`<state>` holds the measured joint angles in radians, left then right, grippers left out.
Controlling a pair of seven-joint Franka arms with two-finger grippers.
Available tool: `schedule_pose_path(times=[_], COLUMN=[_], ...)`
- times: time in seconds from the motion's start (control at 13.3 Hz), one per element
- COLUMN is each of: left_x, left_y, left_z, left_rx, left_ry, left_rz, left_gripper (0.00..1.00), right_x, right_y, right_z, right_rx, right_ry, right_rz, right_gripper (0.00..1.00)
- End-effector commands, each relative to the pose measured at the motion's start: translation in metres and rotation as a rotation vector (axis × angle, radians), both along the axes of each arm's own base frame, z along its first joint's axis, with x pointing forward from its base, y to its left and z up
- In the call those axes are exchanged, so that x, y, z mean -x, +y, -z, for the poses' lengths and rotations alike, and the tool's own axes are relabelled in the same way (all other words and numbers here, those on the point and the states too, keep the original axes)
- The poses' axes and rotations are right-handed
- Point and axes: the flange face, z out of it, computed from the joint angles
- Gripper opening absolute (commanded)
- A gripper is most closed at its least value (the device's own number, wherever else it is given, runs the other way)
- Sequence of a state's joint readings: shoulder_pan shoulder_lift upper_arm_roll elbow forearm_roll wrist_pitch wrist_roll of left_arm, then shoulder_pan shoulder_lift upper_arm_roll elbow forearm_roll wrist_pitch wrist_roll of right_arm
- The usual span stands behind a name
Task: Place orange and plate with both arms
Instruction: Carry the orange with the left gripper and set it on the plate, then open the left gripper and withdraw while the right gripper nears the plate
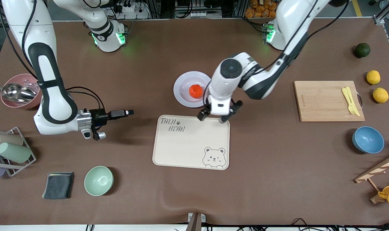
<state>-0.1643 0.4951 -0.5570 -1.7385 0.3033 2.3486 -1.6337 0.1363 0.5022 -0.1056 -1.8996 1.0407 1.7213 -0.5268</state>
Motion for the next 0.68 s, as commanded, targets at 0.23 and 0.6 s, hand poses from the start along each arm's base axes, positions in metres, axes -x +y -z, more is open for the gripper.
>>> schedule_pose_path(times=[0.23,0.6], left_x=[-0.065,-0.094], left_y=[0.121,0.164], left_z=[-0.074,-0.118], left_rx=[-0.167,-0.254], left_ry=[-0.164,-0.118], left_rz=[0.195,0.295], left_gripper=[1.00,1.00], right_x=[0.028,0.056], right_y=[0.033,0.082], right_z=[0.024,0.050], right_rx=[-0.070,-0.063], right_ry=[-0.085,-0.147], right_rz=[0.015,0.056], right_gripper=[0.94,0.88])
